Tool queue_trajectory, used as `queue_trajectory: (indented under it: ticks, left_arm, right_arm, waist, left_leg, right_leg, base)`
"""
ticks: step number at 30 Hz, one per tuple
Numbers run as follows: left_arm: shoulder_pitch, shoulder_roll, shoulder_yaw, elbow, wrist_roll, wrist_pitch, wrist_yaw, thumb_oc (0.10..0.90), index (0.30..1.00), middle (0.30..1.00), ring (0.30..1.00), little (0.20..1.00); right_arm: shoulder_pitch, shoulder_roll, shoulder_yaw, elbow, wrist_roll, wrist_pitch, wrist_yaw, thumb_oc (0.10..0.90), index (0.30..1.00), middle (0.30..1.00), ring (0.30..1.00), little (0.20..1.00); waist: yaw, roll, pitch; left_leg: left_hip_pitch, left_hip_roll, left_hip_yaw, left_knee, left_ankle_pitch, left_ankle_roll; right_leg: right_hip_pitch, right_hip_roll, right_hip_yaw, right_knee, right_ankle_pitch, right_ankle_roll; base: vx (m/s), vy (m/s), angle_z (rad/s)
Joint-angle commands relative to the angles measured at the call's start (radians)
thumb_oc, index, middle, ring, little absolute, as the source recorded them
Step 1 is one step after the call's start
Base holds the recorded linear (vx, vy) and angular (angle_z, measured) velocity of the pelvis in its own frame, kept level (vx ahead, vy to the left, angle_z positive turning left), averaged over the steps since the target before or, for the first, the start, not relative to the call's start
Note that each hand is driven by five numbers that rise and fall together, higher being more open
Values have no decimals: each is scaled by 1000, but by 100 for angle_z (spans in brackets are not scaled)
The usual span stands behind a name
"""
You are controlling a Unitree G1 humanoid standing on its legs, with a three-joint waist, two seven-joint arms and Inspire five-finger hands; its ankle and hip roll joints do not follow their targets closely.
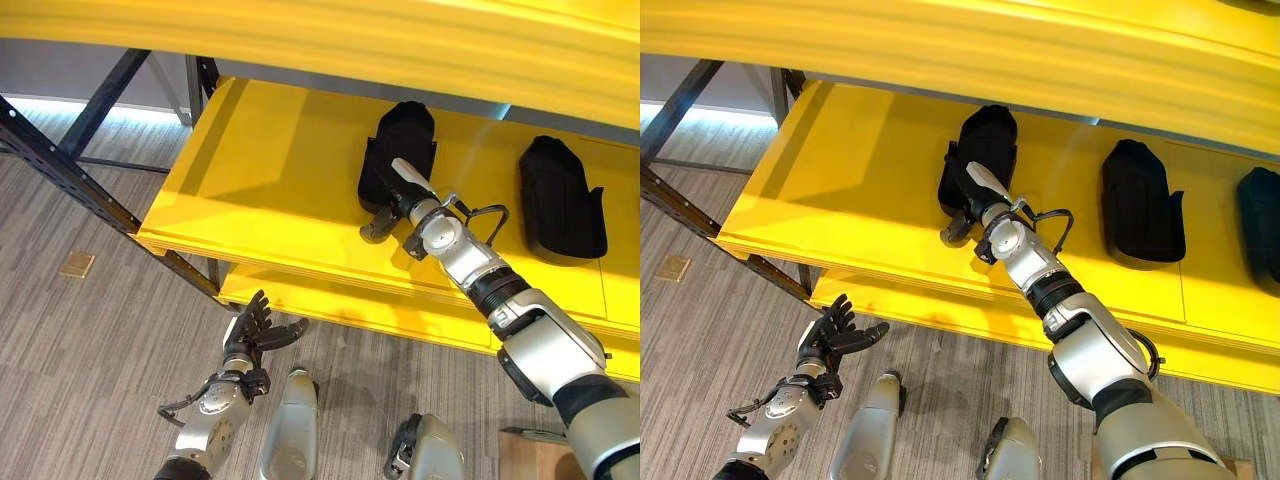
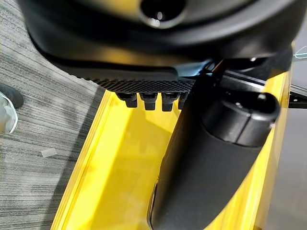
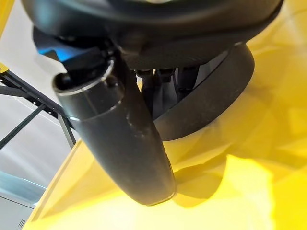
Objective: Move parts from the plastic box to the shelf.
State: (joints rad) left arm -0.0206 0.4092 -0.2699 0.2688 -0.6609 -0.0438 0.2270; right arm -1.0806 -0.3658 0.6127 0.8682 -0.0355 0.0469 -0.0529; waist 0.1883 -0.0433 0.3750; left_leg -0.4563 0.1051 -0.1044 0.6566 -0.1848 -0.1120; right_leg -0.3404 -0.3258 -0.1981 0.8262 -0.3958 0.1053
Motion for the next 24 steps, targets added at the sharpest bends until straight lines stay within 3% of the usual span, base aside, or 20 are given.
queue_trajectory:
  ticks: [1,24]
  left_arm:
    - [-38,6,55,-62,17,-73,-21,900,1000,1000,1000,1000]
    - [-30,-2,67,-63,23,-67,-18,900,1000,1000,1000,1000]
  right_arm:
    - [3,-67,1,-24,4,-19,-2,900,1000,1000,1000,1000]
    - [51,-97,-34,-120,37,-22,1,900,1000,1000,1000,1000]
  waist:
    - [-9,-5,-22]
    - [-18,-2,-24]
  left_leg:
    - [66,48,-27,28,-98,30]
    - [72,50,-18,21,-103,35]
  right_leg:
    - [41,9,38,-100,89,-10]
    - [42,7,40,-102,92,-3]
  base:
    - [0,0,0]
    - [0,0,0]
